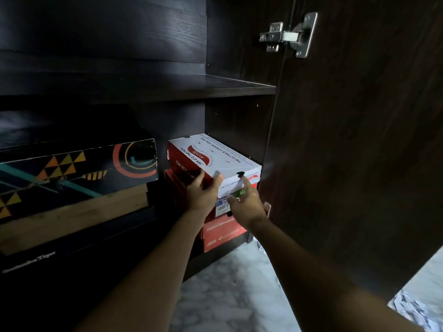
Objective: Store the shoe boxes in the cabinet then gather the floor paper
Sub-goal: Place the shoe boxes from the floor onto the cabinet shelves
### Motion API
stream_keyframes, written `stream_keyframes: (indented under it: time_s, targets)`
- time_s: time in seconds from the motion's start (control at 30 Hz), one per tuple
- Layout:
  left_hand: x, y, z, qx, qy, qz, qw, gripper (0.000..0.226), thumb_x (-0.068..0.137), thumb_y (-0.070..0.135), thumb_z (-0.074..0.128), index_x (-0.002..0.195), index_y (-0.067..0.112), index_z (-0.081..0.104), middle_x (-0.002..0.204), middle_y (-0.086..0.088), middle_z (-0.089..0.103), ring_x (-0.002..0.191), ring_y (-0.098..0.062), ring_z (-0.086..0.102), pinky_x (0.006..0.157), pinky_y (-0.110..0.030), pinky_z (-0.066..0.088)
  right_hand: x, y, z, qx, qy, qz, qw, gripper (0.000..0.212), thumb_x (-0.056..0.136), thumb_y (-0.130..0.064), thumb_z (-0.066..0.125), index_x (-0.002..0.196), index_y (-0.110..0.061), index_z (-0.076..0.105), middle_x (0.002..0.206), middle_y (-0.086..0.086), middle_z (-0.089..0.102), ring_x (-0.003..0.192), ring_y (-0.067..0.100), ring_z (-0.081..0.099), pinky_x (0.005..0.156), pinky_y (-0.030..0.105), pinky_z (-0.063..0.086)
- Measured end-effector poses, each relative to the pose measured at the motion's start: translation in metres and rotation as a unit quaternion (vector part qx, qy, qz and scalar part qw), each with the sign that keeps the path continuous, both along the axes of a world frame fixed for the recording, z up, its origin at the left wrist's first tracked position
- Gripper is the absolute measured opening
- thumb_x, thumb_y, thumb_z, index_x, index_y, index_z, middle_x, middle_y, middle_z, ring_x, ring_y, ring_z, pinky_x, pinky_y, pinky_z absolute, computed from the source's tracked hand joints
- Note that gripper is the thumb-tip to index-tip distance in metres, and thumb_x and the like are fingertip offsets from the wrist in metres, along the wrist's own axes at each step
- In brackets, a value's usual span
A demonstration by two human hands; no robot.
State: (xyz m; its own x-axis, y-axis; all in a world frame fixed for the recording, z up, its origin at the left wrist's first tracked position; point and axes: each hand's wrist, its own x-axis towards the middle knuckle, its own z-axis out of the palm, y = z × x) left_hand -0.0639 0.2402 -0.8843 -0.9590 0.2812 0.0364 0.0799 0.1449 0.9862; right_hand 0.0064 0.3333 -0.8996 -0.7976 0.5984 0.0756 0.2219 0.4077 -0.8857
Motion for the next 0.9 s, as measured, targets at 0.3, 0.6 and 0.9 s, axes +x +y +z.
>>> stream_keyframes:
  time_s: [0.3, 0.6, 0.9]
  targets:
    - [0.004, 0.004, 0.005, -0.014, -0.025, 0.003, 1.0, 0.063, 0.092, 0.046, 0.061, 0.148, 0.023, 0.041, 0.133, -0.008, 0.058, 0.113, -0.024, 0.062, 0.075, -0.029, 0.057, 0.021, 0.006, 0.003, 0.027, -0.028, 0.013, 0.999, 0.059, 0.092, -0.02, 0.053, 0.147, -0.033, 0.037, 0.132, -0.003, 0.058, 0.114, 0.023, 0.061, 0.095, 0.044, 0.053]
    - [0.066, 0.016, 0.039, -0.032, -0.018, -0.011, 0.999, 0.068, 0.091, 0.034, 0.064, 0.151, 0.018, 0.034, 0.153, -0.009, 0.039, 0.135, -0.031, 0.044, 0.108, -0.037, 0.04, 0.081, 0.014, 0.034, 0.065, -0.09, -0.024, 0.994, 0.047, 0.091, -0.016, 0.054, 0.137, -0.021, 0.055, 0.116, -0.004, 0.062, 0.106, 0.016, 0.06, 0.099, 0.027, 0.045]
    - [0.186, 0.036, 0.03, -0.066, 0.069, -0.176, 0.98, 0.012, 0.082, 0.028, 0.062, 0.079, 0.019, 0.069, 0.094, -0.008, 0.071, 0.098, -0.028, 0.066, 0.077, -0.026, 0.048, 0.219, 0.016, 0.041, 0.149, -0.152, -0.149, 0.966, 0.028, 0.083, -0.026, 0.039, 0.097, -0.034, 0.061, 0.103, 0.001, 0.068, 0.094, 0.024, 0.064, 0.086, 0.034, 0.052]
